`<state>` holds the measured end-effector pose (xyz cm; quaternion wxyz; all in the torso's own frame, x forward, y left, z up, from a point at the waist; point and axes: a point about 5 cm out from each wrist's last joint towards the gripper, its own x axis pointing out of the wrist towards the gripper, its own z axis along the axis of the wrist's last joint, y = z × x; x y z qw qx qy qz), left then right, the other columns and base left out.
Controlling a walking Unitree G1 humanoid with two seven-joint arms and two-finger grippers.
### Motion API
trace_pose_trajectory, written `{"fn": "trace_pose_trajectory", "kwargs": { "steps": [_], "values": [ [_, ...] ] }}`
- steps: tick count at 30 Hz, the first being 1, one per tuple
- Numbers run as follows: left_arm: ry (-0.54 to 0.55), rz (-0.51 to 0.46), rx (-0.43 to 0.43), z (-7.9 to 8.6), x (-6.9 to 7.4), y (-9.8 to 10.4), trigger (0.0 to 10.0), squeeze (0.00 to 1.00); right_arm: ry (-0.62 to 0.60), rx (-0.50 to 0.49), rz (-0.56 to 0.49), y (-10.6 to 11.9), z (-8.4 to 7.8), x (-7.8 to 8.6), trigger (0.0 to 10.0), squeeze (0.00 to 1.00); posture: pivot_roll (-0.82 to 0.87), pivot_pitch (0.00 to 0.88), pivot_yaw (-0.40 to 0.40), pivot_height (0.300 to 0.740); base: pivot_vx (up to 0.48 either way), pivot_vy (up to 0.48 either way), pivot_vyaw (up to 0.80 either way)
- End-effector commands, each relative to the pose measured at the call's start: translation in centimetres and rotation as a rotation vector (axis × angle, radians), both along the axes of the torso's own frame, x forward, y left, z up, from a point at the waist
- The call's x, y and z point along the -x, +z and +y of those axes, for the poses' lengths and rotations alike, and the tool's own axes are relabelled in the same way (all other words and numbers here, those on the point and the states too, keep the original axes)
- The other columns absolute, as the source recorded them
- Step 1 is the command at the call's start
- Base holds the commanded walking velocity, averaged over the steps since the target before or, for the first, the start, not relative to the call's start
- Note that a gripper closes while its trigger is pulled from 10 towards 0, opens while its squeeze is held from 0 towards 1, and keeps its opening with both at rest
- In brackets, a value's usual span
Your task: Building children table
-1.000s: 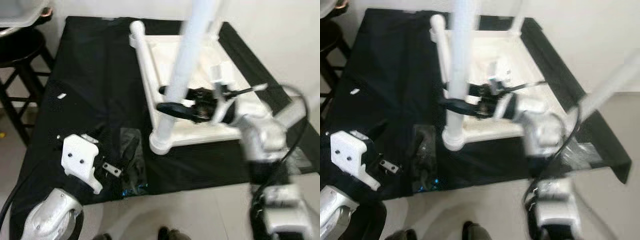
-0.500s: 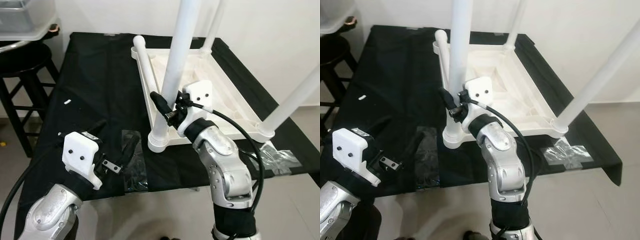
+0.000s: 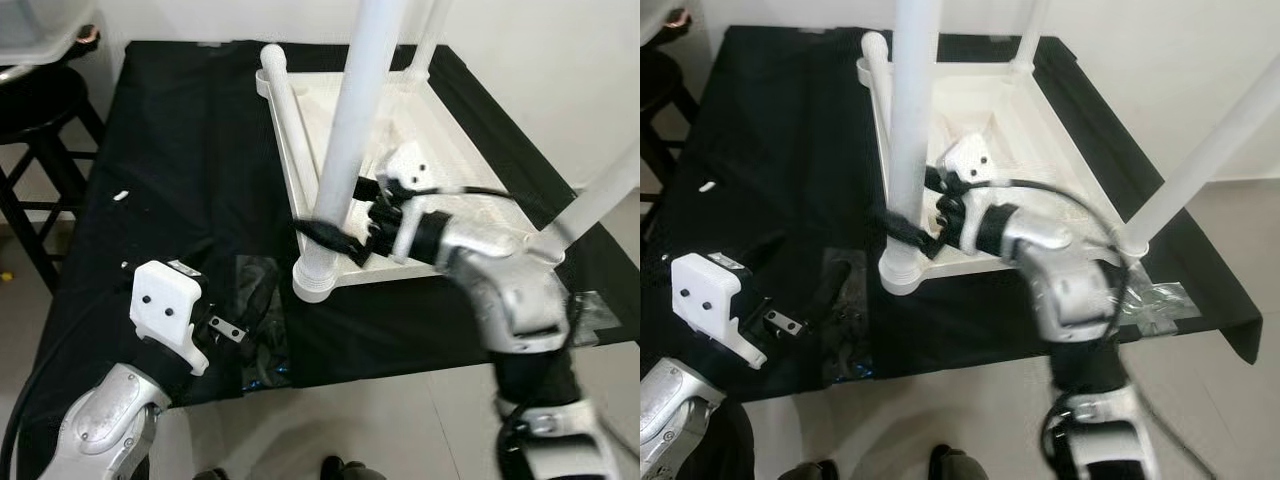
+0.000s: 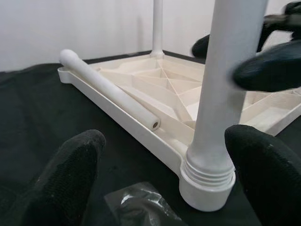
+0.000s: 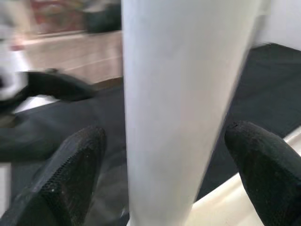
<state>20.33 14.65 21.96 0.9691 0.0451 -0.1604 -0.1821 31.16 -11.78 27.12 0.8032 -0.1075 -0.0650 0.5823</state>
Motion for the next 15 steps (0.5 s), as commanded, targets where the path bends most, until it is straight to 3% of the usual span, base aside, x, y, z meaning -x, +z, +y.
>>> {"fn": "trace_pose_trajectory", "kwargs": {
  "steps": [1,7,14,15],
  "values": [
    [-0.005,0.011,0.003,-0.2,0.2,-0.3,10.0,0.0,0.08,0.0,-0.007,0.1,0.2,0.2,10.0,0.0,0.02,0.226,-0.129,0.74,0.0,0.0,0.0],
    [-0.004,0.012,0.004,-0.3,0.5,-0.3,10.0,0.0,0.286,0.028,0.001,1.7,-0.3,-1.0,10.0,0.0,0.05,0.232,-0.134,0.74,0.0,0.0,0.0],
    [-0.003,0.016,0.005,-0.2,0.9,-0.3,10.0,0.0,0.37,0.023,-0.014,2.6,0.5,-2.4,10.0,0.0,0.06,0.242,-0.136,0.74,0.0,0.0,0.0],
    [-0.003,0.017,0.005,-0.2,0.9,-0.2,10.0,0.0,0.396,0.033,-0.007,2.4,0.6,-2.5,0.0,0.0,0.06,0.244,-0.137,0.74,0.0,0.0,0.0]
  ]
}}
